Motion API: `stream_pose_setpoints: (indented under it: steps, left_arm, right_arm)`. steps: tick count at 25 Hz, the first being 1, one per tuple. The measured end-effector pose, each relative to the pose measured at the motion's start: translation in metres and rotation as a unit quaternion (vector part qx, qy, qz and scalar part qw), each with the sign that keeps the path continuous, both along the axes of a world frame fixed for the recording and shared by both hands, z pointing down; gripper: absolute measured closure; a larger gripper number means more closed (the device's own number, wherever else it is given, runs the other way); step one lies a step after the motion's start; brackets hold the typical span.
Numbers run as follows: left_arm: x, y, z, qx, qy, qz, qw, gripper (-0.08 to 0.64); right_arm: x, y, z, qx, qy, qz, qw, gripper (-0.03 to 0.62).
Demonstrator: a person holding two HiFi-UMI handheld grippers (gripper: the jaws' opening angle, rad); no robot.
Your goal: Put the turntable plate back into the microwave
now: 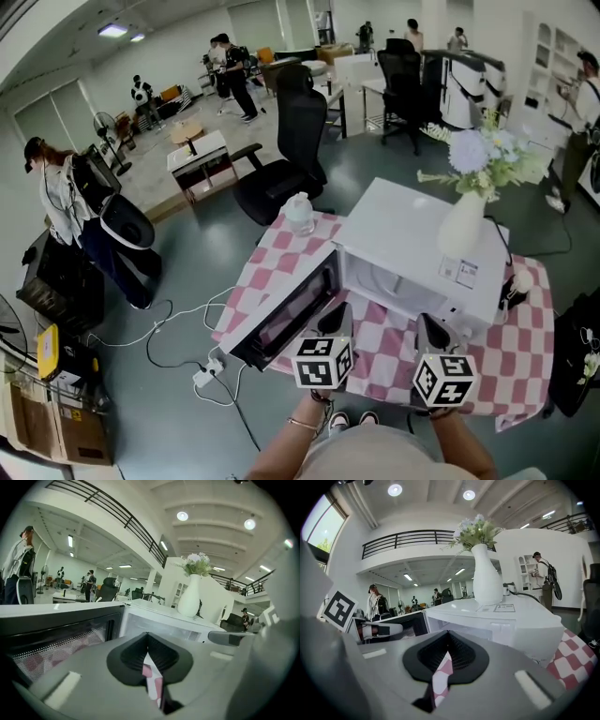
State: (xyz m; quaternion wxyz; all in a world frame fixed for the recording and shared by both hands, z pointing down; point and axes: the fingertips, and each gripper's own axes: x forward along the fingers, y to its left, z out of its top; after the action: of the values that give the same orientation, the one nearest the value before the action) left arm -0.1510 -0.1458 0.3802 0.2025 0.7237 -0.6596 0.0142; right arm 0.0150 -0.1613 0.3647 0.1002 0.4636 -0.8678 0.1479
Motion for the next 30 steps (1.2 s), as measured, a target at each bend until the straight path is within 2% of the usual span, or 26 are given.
stream_pose_setpoints:
  steps: [10,22,30]
  left_arm:
    - [-0.0068,-0.0014,-0.0044,0.004,0.002,-0.007,1.0,0.563]
    - [-0.0109,0.0004,0.0005,-0.009,0.003,-0.02,0.9998,0.563]
    - [-0.0087,0.0038,-0.0021,-0.006,0.004,-0.012,0.9999,0.563]
  right_arm:
    - [-0.0036,-0.0009,-0.0044,0.006,0.01,0.001,1.0,0.584]
    - [-0.0013,-0.0001,-0.0068,0.004,-0.006,0.016,1.0,0.583]
    - [-0.0008,0.0025,-0.0089,0.004,-0.011,0.021,1.0,0.583]
